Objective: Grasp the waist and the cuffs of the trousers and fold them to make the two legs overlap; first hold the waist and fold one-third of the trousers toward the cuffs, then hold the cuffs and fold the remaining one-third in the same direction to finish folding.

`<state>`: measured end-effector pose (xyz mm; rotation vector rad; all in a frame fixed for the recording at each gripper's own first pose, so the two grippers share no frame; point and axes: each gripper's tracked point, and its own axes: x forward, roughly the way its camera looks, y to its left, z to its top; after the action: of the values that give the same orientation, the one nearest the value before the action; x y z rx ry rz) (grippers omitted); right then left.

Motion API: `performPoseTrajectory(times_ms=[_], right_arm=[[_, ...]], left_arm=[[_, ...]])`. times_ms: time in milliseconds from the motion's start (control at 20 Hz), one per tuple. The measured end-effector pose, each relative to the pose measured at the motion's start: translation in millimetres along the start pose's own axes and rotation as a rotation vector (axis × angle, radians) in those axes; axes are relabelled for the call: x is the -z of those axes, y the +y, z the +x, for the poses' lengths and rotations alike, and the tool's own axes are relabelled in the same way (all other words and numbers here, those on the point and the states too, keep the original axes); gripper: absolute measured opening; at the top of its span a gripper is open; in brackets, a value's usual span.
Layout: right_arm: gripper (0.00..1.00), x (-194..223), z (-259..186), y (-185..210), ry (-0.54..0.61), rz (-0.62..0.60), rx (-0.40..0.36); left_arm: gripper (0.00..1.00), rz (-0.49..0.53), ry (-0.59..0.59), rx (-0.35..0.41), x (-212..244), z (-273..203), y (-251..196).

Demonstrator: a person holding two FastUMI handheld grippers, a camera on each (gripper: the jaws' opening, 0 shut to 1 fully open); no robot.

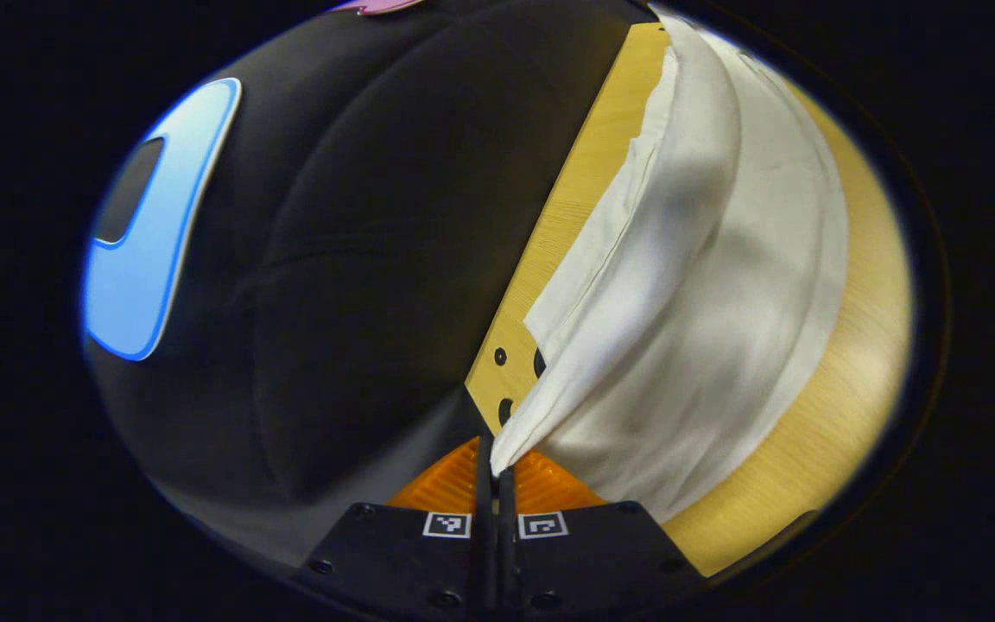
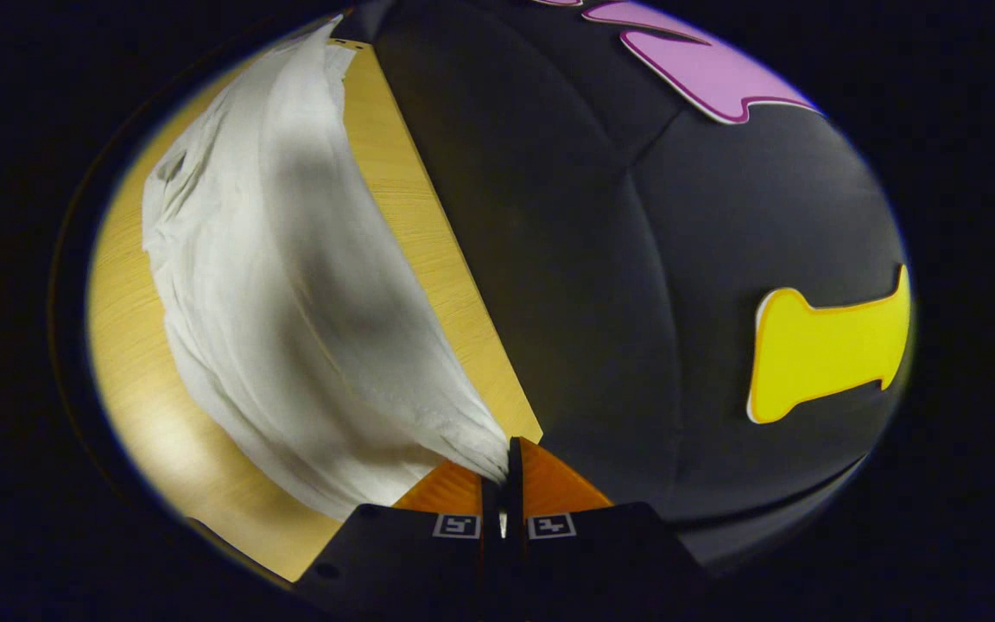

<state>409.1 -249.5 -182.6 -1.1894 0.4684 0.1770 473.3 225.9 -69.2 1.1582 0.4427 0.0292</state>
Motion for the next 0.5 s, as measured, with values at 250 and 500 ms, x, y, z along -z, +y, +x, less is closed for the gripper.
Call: performPoseTrajectory(times_ms=[250,500], right_arm=[[0.06,21,39,20,0.098,0.074,-0.068],[0.73,20,33,38,0.098,0.302,-0.157]], left_arm=[[0.06,-0.077,0.027,0.045,-8,26,-27],[0.48,-0.268,-0.069,0.009,-17,-4,-16]])
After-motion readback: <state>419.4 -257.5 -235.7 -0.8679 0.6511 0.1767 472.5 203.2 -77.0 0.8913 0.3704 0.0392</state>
